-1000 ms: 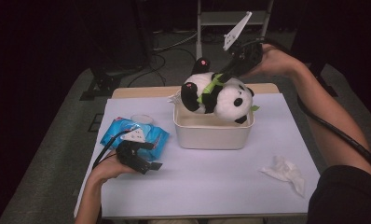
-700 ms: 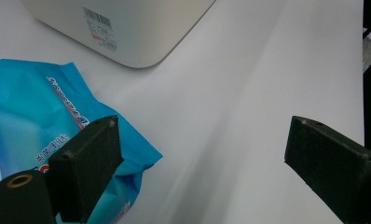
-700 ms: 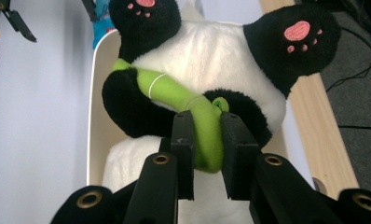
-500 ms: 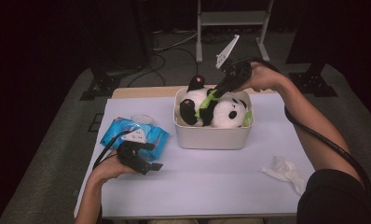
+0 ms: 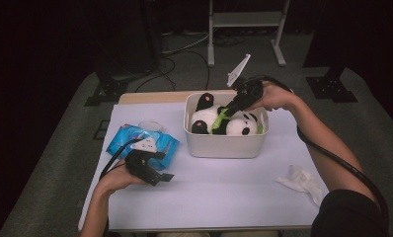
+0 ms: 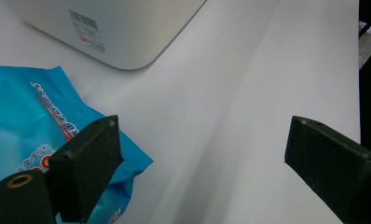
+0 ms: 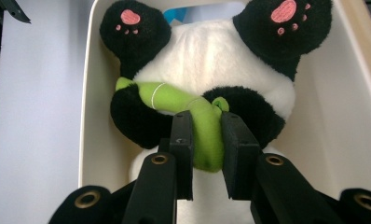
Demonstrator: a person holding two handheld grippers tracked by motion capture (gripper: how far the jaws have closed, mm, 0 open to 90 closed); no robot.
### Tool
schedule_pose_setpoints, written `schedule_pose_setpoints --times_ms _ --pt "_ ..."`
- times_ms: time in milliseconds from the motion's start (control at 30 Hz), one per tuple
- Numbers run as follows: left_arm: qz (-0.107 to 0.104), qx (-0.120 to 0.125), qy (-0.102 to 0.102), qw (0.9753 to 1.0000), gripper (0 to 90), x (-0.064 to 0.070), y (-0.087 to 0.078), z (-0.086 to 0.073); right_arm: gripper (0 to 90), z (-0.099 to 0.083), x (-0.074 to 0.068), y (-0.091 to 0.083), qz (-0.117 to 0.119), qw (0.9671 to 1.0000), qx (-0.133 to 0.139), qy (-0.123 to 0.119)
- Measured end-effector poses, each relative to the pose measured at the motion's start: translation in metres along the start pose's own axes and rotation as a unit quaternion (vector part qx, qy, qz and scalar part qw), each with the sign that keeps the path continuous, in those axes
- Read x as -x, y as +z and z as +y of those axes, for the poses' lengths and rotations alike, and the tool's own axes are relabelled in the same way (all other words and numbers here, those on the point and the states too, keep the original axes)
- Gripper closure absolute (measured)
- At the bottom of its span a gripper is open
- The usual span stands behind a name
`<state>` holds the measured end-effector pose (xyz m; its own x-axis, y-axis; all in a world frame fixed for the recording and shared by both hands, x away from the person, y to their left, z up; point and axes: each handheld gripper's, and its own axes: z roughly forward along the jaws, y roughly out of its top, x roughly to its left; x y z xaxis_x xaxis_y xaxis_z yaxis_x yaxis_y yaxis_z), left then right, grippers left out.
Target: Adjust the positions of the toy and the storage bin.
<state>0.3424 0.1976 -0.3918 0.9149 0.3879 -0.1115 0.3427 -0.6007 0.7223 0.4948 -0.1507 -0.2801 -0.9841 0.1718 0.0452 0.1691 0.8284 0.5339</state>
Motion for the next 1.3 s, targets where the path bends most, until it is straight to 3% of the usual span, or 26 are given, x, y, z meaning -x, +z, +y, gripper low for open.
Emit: schedule_pose_setpoints --times_ms 133,200,433,633,867,1300 --pt "-0.001 0.002 0.0 1.0 10.2 0.001 0.001 0.001 74.3 -0.005 0.0 0.01 0.006 1.0 -0.004 0.006" --pt "-0.002 0.002 0.002 1.0 10.2 0.002 0.001 0.001 74.4 -0.009 0.0 0.014 0.009 0.9998 0.008 0.013" --pt "-0.003 0.001 0.004 1.0 10.2 0.004 0.001 0.002 72.9 -0.015 -0.002 0.013 0.005 0.9996 0.017 0.022" --pt "-0.001 0.003 0.007 1.0 10.2 0.005 0.0 0.002 70.4 -0.017 -0.005 0.006 -0.004 0.9992 0.026 0.029" --pt "0.0 -0.001 0.012 0.9999 10.2 0.004 -0.001 0.001 62.8 -0.026 -0.014 -0.016 -0.022 0.9973 0.057 0.042" --pt "0.002 0.005 0.01 0.9999 10.2 0.005 -0.006 -0.001 55.1 -0.035 -0.033 -0.029 -0.032 0.9963 0.069 0.039"
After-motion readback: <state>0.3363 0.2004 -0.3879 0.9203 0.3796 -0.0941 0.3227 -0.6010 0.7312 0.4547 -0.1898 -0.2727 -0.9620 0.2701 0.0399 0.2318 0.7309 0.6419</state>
